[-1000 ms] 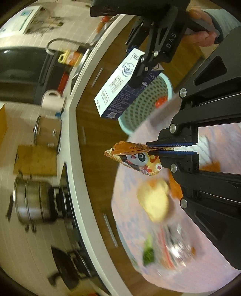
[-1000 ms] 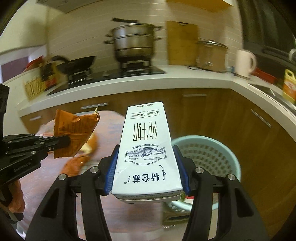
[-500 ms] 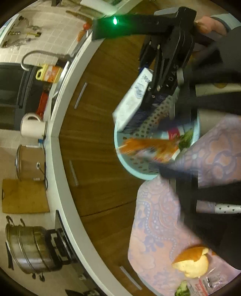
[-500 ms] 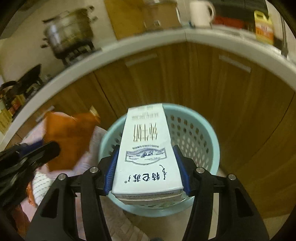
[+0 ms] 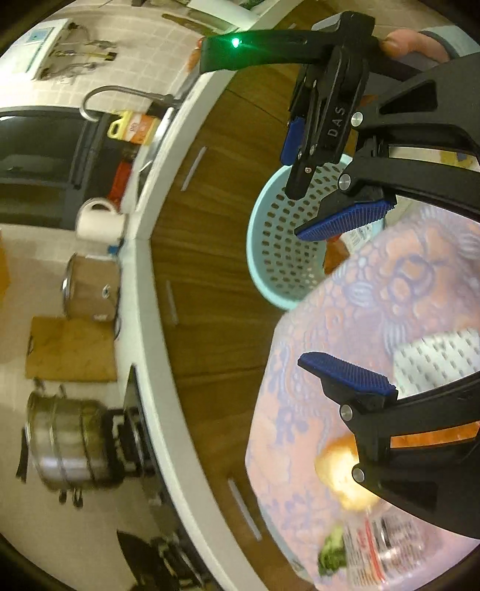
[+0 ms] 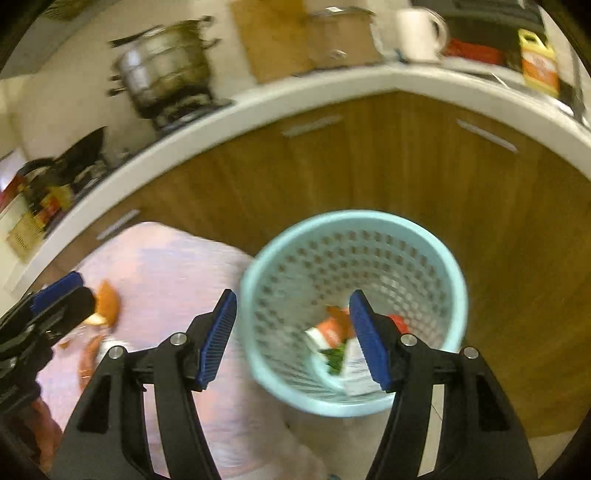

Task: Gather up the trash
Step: 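Move both tools back over the table toward the clear plastic bag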

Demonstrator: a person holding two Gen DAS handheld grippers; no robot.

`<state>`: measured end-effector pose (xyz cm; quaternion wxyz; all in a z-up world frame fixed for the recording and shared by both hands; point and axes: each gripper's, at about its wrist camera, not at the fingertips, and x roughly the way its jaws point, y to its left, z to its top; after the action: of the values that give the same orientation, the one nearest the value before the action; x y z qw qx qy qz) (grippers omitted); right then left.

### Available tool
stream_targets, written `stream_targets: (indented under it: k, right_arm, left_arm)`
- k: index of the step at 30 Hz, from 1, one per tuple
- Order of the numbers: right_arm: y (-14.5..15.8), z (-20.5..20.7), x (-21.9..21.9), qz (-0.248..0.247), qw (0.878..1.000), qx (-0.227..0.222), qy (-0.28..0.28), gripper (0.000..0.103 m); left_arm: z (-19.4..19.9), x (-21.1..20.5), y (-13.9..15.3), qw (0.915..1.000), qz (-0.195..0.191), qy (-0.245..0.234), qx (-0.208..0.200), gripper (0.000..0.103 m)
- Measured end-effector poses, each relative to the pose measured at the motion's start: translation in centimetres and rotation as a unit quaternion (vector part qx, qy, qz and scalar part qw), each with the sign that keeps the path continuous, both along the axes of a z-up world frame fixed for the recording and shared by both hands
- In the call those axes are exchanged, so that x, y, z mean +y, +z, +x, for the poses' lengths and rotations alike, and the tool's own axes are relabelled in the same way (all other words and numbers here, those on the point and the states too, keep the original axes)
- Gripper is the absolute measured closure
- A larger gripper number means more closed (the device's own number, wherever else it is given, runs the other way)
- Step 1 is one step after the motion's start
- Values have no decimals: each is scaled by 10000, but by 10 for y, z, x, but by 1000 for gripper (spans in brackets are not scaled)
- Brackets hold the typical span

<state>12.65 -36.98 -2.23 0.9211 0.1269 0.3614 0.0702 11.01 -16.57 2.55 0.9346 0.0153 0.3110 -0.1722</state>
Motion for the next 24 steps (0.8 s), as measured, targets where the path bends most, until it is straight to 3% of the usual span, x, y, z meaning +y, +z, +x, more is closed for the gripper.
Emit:
stream_targets:
  k: [5,10,19,24]
  right_arm:
    - [25,-20,61,-75,9975,-387,581,43]
    - [29,-37,118,-102,9927,-562,1061,40]
    - [9,-52,191,-338,9855,-724,1499,37]
    - [-8,-56,208,-531,9828,-805,1573,35]
  left_arm:
    - [-26,49,14,9988,-233,398,-166,42]
    - [-55,102,19,9953,-261,878,-308,42]
    - [-93,207,6,9801,-645,1860,-258,41]
    - [-97,248,-12,9692,-547,2394,-193,40]
